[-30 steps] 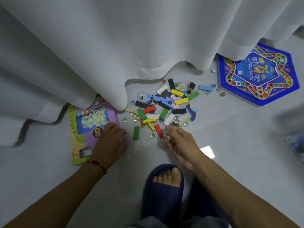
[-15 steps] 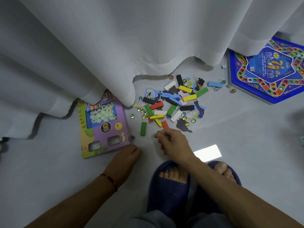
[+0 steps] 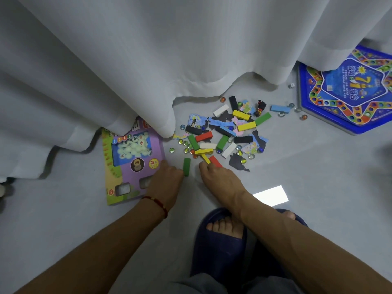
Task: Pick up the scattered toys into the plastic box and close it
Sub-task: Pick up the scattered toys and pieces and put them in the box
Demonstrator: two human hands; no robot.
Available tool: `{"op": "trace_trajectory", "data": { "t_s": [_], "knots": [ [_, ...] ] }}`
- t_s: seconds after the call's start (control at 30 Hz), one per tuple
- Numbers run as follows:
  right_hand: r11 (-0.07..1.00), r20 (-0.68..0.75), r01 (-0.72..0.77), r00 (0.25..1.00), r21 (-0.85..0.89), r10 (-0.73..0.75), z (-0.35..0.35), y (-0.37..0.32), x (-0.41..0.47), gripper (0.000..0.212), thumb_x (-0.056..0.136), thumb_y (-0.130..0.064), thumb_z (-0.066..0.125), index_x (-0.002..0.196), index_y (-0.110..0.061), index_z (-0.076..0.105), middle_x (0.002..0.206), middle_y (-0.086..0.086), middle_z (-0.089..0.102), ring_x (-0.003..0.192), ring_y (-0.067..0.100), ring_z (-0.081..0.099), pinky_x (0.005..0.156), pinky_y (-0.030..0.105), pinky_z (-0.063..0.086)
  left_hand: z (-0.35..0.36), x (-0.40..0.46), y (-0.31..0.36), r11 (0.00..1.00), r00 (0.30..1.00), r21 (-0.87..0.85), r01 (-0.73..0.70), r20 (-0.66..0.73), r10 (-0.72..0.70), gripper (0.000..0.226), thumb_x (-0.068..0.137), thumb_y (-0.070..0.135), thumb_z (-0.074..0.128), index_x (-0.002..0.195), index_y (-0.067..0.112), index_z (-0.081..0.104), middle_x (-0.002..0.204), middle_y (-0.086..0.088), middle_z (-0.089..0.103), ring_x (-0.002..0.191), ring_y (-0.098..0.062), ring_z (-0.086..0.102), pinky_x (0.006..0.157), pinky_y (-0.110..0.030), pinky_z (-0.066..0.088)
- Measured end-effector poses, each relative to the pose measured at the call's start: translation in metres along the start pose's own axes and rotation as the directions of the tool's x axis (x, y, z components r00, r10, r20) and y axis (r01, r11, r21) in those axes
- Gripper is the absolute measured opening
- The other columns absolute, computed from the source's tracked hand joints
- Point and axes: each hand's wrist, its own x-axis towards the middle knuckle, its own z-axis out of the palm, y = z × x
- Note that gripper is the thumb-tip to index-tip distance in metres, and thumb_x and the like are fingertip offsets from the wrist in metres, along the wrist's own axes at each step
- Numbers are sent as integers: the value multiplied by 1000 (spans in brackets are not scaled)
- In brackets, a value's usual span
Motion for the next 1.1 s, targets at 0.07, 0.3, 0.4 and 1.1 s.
{"op": "trace_trajectory", "data": {
  "t_s": [0.07, 0.3, 0.4, 1.1],
  "knots": [
    [999, -15, -14, 1000, 47, 15, 2, 1, -1, 19, 104, -15, 42, 121, -8, 46, 109, 14, 61, 88, 31, 64, 65, 34, 41, 2, 3, 0, 1000, 999, 4, -28, 18, 28, 26, 99, 8, 45, 121, 13, 57, 117, -10, 60, 116, -27, 46, 95, -34, 43],
    [-83, 350, -345, 856, 935, 380, -10, 17, -29, 24, 105, -18, 46, 108, -7, 67, 75, 8, 63, 56, 13, 53, 48, 22, 42, 0, -3, 2, 608, 973, -791, 65, -86, -216, 9, 92, 17, 63, 95, 16, 72, 90, 3, 70, 84, -14, 64, 71, -18, 50],
    [-535, 508, -305, 812, 788, 285, -25, 24, -37, 21, 97, -16, 49, 97, -1, 65, 75, 11, 63, 59, 17, 53, 47, 23, 44, -15, -14, 21, -286, 927, -912, 294, 345, -146, 16, 92, 12, 62, 104, 8, 71, 101, -9, 70, 84, -17, 66, 70, -20, 57],
    [-588, 362, 146, 663, 796, 655, -150, 75, -225, 15, 96, -6, 46, 101, -6, 61, 70, 9, 55, 60, 23, 60, 55, 28, 56, -166, -62, 112, 89, 938, -940, -331, -337, -75, 37, 86, -2, 55, 89, 27, 77, 91, 7, 74, 87, -10, 70, 59, -25, 56]
  ]
}}
